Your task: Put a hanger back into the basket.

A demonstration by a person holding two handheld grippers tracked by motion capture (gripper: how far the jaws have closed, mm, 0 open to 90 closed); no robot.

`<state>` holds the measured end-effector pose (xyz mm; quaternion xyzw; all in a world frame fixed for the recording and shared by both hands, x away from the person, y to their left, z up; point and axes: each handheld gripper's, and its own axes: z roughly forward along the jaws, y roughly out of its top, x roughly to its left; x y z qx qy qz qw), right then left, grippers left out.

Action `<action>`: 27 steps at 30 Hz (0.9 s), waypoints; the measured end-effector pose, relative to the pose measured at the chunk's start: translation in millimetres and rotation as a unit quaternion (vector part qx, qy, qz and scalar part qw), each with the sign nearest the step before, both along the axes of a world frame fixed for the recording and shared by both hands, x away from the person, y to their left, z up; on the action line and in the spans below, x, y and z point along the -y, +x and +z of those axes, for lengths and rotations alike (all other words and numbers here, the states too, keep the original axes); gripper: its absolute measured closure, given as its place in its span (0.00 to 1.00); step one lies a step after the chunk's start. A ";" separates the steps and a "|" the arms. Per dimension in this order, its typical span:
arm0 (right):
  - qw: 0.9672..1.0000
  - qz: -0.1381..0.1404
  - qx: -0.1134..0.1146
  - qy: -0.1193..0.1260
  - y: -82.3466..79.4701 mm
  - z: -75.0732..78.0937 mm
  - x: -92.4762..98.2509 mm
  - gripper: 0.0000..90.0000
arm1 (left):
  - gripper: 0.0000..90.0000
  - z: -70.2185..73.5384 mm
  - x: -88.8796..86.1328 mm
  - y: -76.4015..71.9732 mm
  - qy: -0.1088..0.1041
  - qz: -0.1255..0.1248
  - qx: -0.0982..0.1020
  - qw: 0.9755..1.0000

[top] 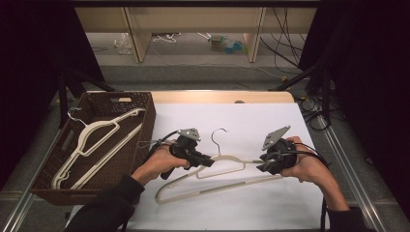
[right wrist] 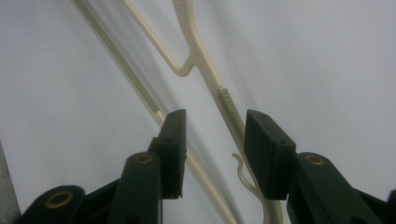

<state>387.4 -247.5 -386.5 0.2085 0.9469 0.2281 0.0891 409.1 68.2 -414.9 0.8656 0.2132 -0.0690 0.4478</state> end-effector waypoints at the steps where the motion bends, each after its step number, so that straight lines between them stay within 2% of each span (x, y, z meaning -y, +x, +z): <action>1: 1.000 -0.006 0.005 0.003 -2.2 2.4 1.6 0.65 | 0.94 1.1 -0.6 -1.0 -0.001 0.001 -0.003 1.000; 4: 1.000 -0.009 0.014 0.013 -8.7 6.2 5.0 0.63 | 0.95 2.0 -1.8 -3.2 -0.020 0.024 -0.031 0.999; 6: 1.000 -0.012 0.022 0.018 -12.5 8.0 6.9 0.63 | 0.96 2.8 -3.3 -2.4 -0.032 0.042 -0.036 0.998; 10: 0.999 -0.028 0.024 0.035 -18.9 13.6 12.5 0.60 | 0.96 5.1 -11.4 0.8 -0.052 0.077 -0.057 0.994; 12: 0.998 -0.035 0.026 0.041 -21.8 15.0 15.5 0.60 | 0.96 9.4 -17.7 2.2 -0.051 0.082 -0.064 0.993; 14: 0.998 -0.034 0.029 0.043 -24.6 15.8 18.3 0.60 | 0.96 13.8 -24.6 3.5 -0.071 0.090 -0.075 0.991; 20: 0.996 -0.056 0.037 0.067 -33.7 21.7 31.3 0.56 | 0.96 34.9 -48.1 -5.5 -0.109 0.132 -0.078 0.982; 22: 0.995 -0.056 0.038 0.070 -37.0 23.4 37.7 0.54 | 0.96 42.0 -56.8 -10.0 -0.120 0.136 -0.078 0.980; 25: 0.993 -0.067 0.033 0.090 -43.2 19.5 43.3 0.51 | 0.96 52.1 -67.5 -16.6 -0.144 0.146 -0.084 0.975; 26: 0.993 -0.069 0.036 0.091 -44.3 15.8 44.7 0.49 | 0.96 56.3 -69.4 -20.2 -0.146 0.149 -0.076 0.975; 27: 0.993 -0.072 0.026 0.089 -45.3 13.9 46.3 0.47 | 0.95 59.6 -70.4 -23.2 -0.147 0.150 -0.071 0.975</action>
